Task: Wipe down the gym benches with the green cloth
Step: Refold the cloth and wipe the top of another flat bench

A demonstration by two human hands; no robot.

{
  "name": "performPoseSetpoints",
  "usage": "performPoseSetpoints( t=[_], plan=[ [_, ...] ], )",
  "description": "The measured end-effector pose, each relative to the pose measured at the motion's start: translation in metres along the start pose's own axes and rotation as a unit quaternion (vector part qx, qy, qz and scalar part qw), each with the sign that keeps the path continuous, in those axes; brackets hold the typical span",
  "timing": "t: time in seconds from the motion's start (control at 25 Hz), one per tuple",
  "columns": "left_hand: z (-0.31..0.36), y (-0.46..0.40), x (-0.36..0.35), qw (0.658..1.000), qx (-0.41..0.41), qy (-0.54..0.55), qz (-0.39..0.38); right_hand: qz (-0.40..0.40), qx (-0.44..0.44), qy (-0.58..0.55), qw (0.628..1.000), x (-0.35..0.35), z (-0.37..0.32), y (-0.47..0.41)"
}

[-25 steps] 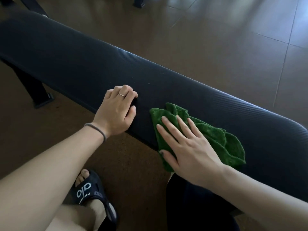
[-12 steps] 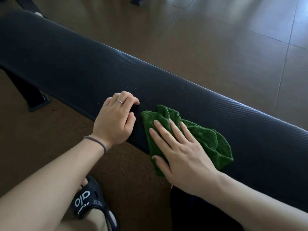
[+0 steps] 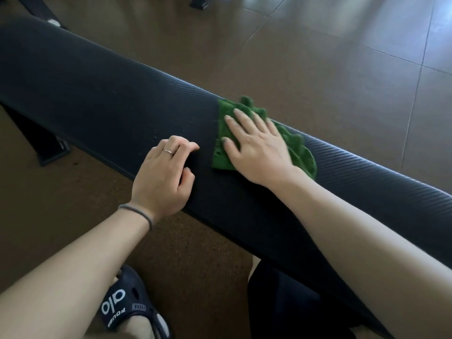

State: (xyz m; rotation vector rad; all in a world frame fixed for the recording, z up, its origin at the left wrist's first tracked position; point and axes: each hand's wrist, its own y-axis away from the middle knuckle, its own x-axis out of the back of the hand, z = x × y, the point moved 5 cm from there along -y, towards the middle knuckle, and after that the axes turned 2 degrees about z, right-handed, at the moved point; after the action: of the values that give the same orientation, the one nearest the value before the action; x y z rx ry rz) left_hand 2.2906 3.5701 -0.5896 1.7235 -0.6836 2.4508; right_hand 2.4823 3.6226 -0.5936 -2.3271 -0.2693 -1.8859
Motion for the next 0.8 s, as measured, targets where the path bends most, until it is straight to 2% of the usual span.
performPoseSetpoints(
  t=[0.08, 0.2, 0.4, 0.52, 0.68, 0.8],
  plan=[
    [0.001, 0.000, -0.001, 1.000, -0.002, -0.008, -0.001, 0.012, -0.049, 0.024, 0.998, 0.009, 0.034, 0.054],
    [0.001, -0.001, -0.003, 1.000, -0.002, -0.020, 0.002, -0.048, -0.077, 0.051, 0.995, 0.016, 0.059, 0.100],
    [0.003, -0.003, -0.003, 1.000, -0.012, -0.022, -0.007, -0.014, -0.024, 0.026, 0.999, 0.004, 0.026, -0.019],
    [0.001, -0.001, -0.001, 1.000, -0.015, -0.020, -0.012, -0.019, -0.024, -0.001, 1.000, -0.001, 0.011, -0.067],
    [0.002, -0.003, -0.001, 1.000, -0.012, -0.015, -0.006, 0.017, -0.043, 0.004, 0.999, 0.016, 0.065, -0.001],
    [0.003, -0.003, -0.002, 1.000, -0.011, -0.018, 0.003, -0.013, -0.089, 0.025, 0.996, 0.029, 0.105, 0.045]
  ],
)
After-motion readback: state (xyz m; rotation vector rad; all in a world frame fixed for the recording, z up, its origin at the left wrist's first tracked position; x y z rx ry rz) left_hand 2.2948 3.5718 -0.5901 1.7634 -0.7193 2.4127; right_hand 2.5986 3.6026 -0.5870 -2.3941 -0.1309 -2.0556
